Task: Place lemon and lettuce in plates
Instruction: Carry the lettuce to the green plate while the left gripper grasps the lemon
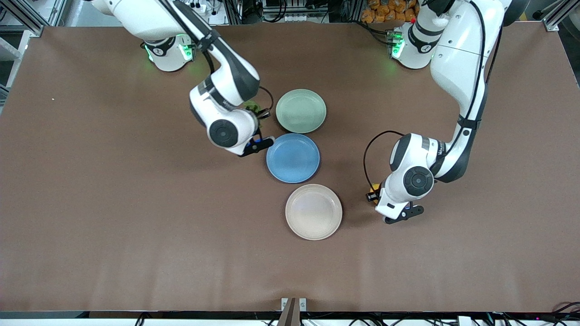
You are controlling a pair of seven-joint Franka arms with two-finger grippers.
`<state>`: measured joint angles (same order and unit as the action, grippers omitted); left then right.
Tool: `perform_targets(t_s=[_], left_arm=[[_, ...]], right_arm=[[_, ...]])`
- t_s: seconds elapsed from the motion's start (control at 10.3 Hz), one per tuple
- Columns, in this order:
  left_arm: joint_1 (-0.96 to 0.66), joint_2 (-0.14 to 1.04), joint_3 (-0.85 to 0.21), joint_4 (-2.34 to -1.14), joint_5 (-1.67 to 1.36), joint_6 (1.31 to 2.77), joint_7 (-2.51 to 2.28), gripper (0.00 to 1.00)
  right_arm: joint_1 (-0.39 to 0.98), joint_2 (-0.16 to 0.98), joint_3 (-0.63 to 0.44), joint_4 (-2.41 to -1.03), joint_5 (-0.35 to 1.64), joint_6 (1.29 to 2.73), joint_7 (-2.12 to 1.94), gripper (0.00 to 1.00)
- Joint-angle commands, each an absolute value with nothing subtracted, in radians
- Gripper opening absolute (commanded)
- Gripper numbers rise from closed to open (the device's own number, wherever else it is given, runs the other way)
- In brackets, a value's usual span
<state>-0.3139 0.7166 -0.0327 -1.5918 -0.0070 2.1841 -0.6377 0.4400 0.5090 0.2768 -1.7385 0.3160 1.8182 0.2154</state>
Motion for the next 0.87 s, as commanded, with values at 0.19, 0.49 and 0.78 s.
perform_targets(t_s=[0.19, 0.49, 0.78], left_arm=[[-0.318, 0.683, -0.026, -1.585, -0.026, 2.191, -0.666, 0.2], [-0.318, 0.681, -0.026, -1.534, -0.029, 2.191, -0.719, 0.2], [-0.324, 0.681, -0.028, -1.506, -0.031, 2.191, -0.787, 0.13]], right_arm=[[0.569, 0.592, 0.273, -1.72, 0.339, 1.98, 0.354, 0.0], [0.624, 0.604, 0.273, -1.712, 0.339, 2.003, 0.419, 0.0], [0.682, 0.643, 0.273, -1.695, 0.339, 2.09, 0.475, 0.0]])
